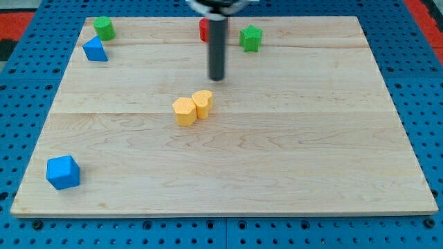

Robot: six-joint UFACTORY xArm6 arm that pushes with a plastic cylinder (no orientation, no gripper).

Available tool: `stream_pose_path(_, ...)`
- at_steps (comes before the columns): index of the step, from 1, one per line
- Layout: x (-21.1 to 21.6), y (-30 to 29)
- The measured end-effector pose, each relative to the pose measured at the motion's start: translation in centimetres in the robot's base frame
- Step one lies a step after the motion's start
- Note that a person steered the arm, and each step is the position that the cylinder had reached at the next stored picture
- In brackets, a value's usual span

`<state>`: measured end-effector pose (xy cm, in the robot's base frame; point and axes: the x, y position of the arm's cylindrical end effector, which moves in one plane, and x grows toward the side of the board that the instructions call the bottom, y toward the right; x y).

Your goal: Slide the red star to the top right

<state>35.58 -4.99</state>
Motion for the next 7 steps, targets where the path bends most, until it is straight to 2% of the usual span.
stream_pose_path(1, -1.4, -11.3)
stream_pose_path(2, -5.4, -16.6)
stream_pose_path(3, -11.2, -15.1)
stream_pose_path(4, -14.7, -10.9)
stream_pose_path(5, -16.4, -7.6)
stream_pose_path(7, -16.3, -3.5)
